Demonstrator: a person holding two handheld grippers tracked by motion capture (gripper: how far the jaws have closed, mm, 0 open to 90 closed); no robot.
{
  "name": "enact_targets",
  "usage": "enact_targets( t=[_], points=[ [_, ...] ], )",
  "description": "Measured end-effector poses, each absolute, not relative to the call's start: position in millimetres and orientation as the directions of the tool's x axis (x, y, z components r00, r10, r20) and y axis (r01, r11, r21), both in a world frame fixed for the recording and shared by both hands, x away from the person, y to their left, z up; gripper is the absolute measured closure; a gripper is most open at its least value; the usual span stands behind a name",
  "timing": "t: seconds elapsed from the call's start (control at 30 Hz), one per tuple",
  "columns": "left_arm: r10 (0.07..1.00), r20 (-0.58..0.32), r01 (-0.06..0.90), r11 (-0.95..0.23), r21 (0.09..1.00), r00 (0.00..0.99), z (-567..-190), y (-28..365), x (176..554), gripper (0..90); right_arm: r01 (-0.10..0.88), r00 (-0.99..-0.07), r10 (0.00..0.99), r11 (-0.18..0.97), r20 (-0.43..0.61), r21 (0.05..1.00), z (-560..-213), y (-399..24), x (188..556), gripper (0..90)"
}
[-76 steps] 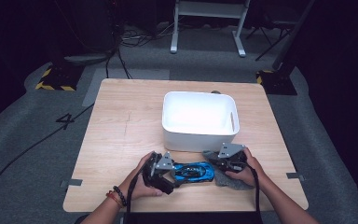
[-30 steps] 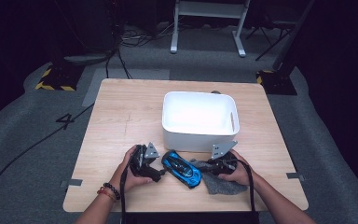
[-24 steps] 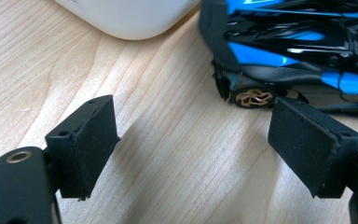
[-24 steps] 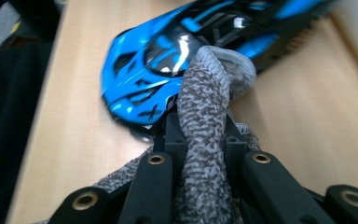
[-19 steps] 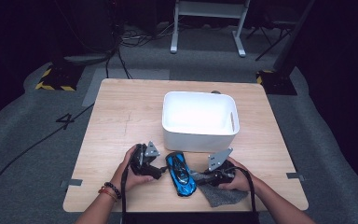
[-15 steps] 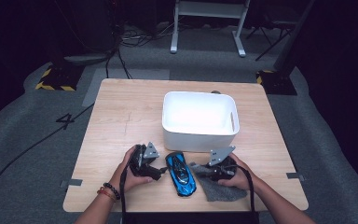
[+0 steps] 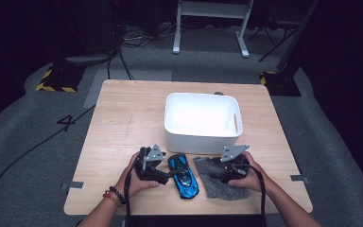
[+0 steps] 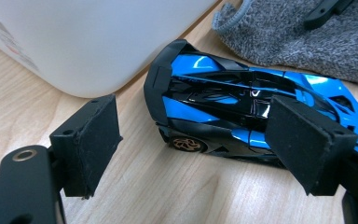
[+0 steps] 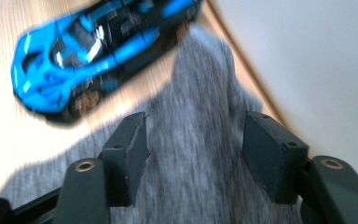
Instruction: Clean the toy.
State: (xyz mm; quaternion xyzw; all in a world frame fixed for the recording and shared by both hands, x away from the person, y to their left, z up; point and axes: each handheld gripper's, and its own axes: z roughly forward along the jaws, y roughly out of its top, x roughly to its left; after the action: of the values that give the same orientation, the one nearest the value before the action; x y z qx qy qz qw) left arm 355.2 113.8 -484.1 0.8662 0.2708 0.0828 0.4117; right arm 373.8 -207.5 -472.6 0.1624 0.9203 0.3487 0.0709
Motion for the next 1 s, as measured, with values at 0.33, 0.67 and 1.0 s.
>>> enact_targets(
  t=[0.33, 0.67, 1.0],
  points=[
    [0.494, -0.151, 0.412, -0.478, 0.776, 0.856, -486, 102, 366, 34.5, 0.245, -0.933, 0.357, 0.72, -0.043, 0.649, -483, -203, 381, 75.3],
    [0.546, -0.027, 0.377, -0.541, 0.752, 0.837, -484, 97, 365, 56.7, 0.18, -0.957, 0.288, 0.689, -0.037, 0.702, -487, -174, 378, 77.3],
    [0.55, 0.036, 0.347, -0.574, 0.741, 0.834, -482, 92, 363, 61.1, 0.135, -0.984, 0.177, 0.727, 0.006, 0.673, -482, -178, 361, 76.9]
  ],
)
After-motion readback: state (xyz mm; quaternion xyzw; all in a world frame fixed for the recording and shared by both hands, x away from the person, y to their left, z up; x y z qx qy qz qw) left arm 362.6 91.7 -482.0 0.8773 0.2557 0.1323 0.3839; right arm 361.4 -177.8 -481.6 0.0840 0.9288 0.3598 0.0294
